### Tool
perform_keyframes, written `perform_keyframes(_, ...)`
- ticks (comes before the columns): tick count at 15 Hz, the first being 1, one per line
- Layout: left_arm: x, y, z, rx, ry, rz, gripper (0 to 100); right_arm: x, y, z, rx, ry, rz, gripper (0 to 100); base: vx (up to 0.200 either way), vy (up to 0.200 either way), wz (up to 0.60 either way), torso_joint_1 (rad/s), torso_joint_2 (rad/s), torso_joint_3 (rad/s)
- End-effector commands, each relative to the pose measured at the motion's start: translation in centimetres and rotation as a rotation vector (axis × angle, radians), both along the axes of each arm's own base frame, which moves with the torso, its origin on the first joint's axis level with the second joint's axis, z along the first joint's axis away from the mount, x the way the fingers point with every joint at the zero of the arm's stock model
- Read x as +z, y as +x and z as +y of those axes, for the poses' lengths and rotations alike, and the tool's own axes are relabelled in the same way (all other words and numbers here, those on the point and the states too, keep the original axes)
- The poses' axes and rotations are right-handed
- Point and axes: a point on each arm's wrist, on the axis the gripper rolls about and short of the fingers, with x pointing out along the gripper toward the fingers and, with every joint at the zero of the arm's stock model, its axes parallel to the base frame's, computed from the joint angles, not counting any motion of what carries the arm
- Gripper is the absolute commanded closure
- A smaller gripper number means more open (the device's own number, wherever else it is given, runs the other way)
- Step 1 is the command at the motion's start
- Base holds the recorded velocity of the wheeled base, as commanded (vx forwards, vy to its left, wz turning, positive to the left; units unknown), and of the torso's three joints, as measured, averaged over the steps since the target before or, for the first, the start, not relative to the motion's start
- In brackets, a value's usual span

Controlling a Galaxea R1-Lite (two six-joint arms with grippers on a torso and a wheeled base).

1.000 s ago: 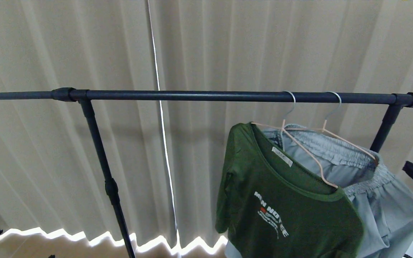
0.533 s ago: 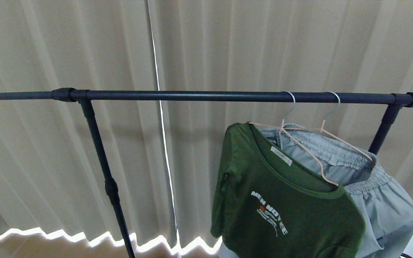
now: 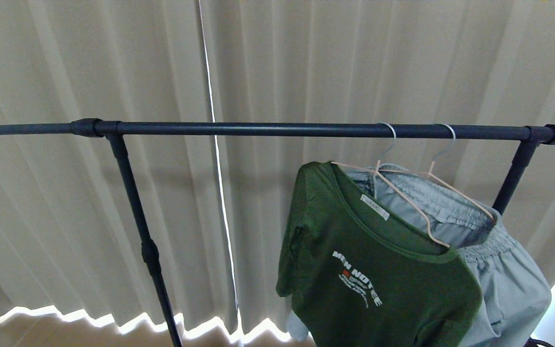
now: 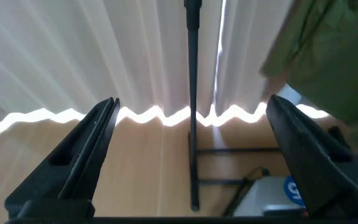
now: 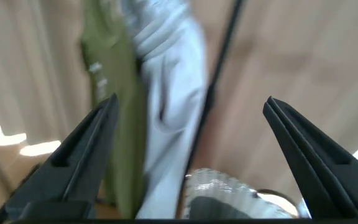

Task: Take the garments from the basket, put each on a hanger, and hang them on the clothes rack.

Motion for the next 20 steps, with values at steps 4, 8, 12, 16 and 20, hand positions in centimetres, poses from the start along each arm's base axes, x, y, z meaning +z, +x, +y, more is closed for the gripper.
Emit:
perform_keyframes(4,-1.0,0.7,-0.1,-0.047,0.038,-0.164,0,-4.2,0.7,0.1,0.008,0.002,0.029,0,0.000,0.000,0.00,0.000,0.00,0.000)
perform_keyframes(8,-1.1,0.7,-0.1,-0.044,0.038,-0.166,0,-4.8,1.4,-0.3,-0.193,0.011,-0.034,0,0.000,0.000,0.00,0.000,0.00,0.000)
perform_keyframes(12,-1.1,0.7,-0.1,-0.025,-0.031,-0.178,0,-4.8,1.4,-0.6,-0.338,0.119,-0.043,0,0.000,0.000,0.00,0.000,0.00,0.000)
perform_keyframes(16,-1.0,0.7,-0.1,-0.022,-0.050,-0.180,0,-4.8,1.5,-0.7,-0.352,0.116,-0.065,0,0.000,0.000,0.00,0.000,0.00,0.000)
perform_keyframes(20,-1.0,0.7,-0.1,-0.022,-0.050,-0.181,0,-4.7,1.5,-0.4,-0.205,0.097,-0.053,0,0.000,0.000,0.00,0.000,0.00,0.000)
